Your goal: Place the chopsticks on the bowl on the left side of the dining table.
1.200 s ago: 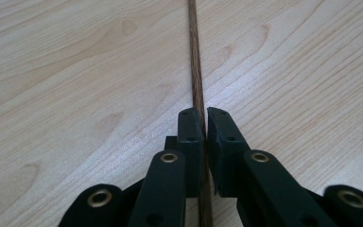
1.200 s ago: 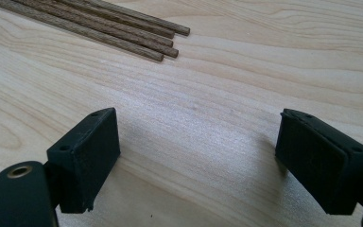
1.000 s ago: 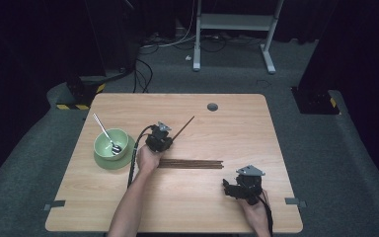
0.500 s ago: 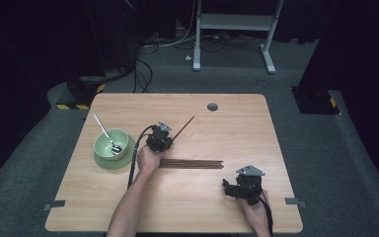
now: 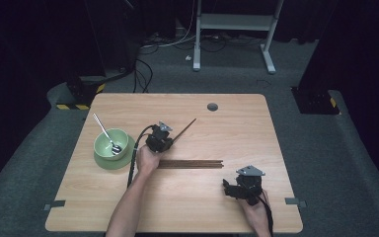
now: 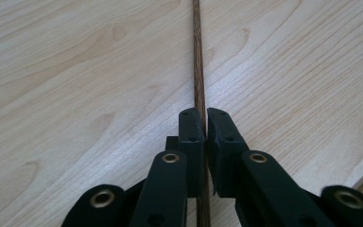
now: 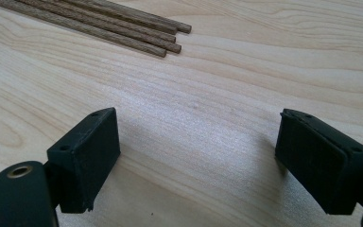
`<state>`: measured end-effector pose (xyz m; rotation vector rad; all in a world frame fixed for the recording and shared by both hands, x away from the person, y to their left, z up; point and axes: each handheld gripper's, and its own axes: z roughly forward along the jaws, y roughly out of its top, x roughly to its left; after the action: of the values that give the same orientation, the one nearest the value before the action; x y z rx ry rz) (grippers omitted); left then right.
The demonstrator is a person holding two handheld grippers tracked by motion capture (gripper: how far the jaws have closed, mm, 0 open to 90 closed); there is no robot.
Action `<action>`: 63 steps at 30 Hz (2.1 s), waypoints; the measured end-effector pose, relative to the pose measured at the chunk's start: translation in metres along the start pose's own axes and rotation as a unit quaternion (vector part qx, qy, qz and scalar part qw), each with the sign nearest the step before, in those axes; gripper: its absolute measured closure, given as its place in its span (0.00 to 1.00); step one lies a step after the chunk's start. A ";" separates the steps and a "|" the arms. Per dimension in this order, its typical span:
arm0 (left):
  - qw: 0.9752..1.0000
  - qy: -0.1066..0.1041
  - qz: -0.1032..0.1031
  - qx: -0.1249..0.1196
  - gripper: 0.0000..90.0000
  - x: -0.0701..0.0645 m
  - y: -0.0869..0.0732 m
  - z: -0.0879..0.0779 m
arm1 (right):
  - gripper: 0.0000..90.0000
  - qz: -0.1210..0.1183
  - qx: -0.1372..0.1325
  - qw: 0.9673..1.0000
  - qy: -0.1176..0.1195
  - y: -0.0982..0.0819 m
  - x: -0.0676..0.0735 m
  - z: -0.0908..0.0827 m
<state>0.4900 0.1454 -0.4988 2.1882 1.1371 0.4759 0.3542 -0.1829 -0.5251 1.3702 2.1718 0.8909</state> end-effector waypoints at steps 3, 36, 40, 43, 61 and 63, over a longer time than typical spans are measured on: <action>1.000 -0.002 -0.003 -0.007 0.94 0.003 -0.001 -0.006 | 0.16 0.000 0.000 1.000 0.000 0.000 0.000 0.000; 0.999 -0.035 0.014 -0.028 0.94 -0.008 0.000 -0.041 | 0.16 0.000 0.000 1.000 0.000 0.000 0.000 0.000; 0.999 -0.032 0.020 -0.031 0.94 -0.008 0.001 -0.050 | 0.16 0.000 0.000 1.000 0.000 0.000 0.000 0.000; 0.999 -0.035 0.014 -0.038 0.94 -0.007 0.000 -0.055 | 0.16 0.000 0.000 1.000 0.000 0.000 0.000 0.000; 0.998 -0.036 0.027 -0.046 0.94 -0.006 -0.002 -0.076 | 0.16 -0.001 0.000 1.000 0.000 0.000 0.000 0.000; 0.998 -0.038 0.018 -0.043 0.94 -0.002 -0.003 -0.078 | 0.17 -0.002 0.000 1.000 0.001 0.000 0.000 0.000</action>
<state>0.4430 0.1725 -0.4431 2.1363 1.0199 0.4449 0.3538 -0.1830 -0.5250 1.3649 2.1749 0.8912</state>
